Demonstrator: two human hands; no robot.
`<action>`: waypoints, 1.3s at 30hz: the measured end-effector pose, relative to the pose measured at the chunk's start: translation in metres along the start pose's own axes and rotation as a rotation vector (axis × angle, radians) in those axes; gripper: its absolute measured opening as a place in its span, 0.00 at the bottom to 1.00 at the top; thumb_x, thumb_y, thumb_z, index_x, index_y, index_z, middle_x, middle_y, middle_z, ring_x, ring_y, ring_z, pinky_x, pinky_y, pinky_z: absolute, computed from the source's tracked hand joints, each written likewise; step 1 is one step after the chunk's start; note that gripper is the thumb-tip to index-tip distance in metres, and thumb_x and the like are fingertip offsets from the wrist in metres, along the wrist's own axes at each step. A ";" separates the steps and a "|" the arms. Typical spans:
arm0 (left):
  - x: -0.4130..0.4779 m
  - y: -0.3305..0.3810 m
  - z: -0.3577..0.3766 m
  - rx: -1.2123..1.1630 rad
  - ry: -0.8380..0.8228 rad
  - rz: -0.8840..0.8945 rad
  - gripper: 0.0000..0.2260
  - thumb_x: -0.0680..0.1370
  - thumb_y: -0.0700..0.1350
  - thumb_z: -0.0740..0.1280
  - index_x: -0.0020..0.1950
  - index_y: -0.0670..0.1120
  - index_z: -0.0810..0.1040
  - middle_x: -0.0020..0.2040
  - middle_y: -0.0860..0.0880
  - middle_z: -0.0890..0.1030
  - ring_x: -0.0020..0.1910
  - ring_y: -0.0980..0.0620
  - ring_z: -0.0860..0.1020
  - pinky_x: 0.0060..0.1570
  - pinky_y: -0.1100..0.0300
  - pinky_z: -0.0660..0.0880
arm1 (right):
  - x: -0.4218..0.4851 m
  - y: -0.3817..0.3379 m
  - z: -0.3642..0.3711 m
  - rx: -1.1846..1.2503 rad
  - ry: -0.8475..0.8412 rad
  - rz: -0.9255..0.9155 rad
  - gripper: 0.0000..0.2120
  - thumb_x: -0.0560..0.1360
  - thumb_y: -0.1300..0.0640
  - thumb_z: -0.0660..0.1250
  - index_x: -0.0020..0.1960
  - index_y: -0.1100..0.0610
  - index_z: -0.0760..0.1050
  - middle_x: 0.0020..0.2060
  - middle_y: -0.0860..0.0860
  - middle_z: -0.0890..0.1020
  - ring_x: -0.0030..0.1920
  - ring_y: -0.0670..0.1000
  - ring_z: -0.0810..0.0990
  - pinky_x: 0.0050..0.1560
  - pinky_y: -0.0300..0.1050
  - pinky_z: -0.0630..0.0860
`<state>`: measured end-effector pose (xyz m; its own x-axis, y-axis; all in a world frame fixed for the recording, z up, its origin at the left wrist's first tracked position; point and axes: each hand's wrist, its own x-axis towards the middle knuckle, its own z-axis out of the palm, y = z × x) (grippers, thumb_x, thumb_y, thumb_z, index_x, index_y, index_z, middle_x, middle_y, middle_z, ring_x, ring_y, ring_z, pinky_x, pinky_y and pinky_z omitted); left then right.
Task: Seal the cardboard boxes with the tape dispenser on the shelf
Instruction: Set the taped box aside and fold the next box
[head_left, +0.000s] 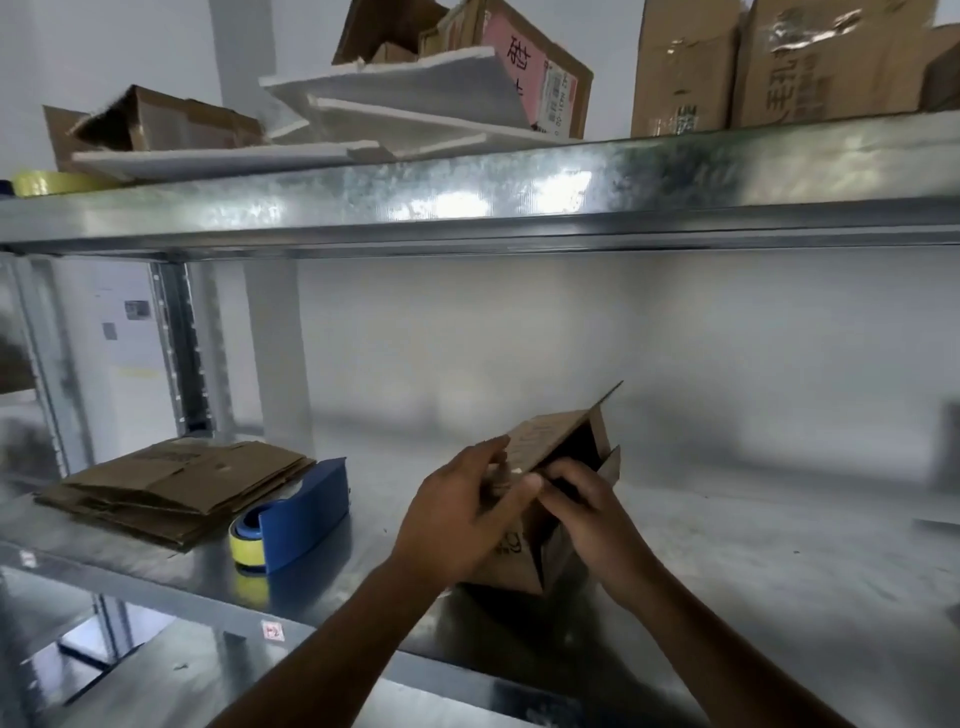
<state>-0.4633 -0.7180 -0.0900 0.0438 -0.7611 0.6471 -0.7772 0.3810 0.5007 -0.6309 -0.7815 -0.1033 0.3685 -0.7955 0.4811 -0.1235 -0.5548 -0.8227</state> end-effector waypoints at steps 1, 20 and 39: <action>0.001 0.001 0.001 -0.018 0.023 -0.025 0.27 0.76 0.76 0.53 0.71 0.67 0.67 0.62 0.66 0.78 0.56 0.64 0.78 0.54 0.69 0.75 | 0.001 0.000 0.000 0.017 -0.007 -0.008 0.05 0.82 0.54 0.65 0.53 0.53 0.79 0.57 0.51 0.80 0.60 0.51 0.78 0.63 0.60 0.75; 0.021 -0.012 -0.039 0.555 -0.019 0.112 0.18 0.83 0.53 0.55 0.67 0.59 0.79 0.82 0.54 0.56 0.82 0.45 0.47 0.75 0.38 0.56 | 0.042 -0.049 -0.043 -0.121 -0.375 -0.038 0.18 0.75 0.68 0.61 0.50 0.52 0.86 0.66 0.42 0.74 0.70 0.43 0.67 0.72 0.48 0.67; 0.017 -0.003 -0.056 -0.437 -0.313 -0.230 0.27 0.82 0.64 0.54 0.36 0.50 0.81 0.58 0.55 0.85 0.59 0.60 0.81 0.62 0.59 0.69 | 0.016 0.019 -0.085 -0.370 -0.474 0.115 0.33 0.74 0.24 0.53 0.77 0.28 0.53 0.80 0.33 0.48 0.82 0.53 0.38 0.79 0.66 0.43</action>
<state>-0.4250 -0.7025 -0.0489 -0.0583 -0.9436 0.3259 -0.4359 0.3178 0.8420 -0.7059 -0.8260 -0.0857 0.6934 -0.7071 0.1387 -0.4669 -0.5874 -0.6610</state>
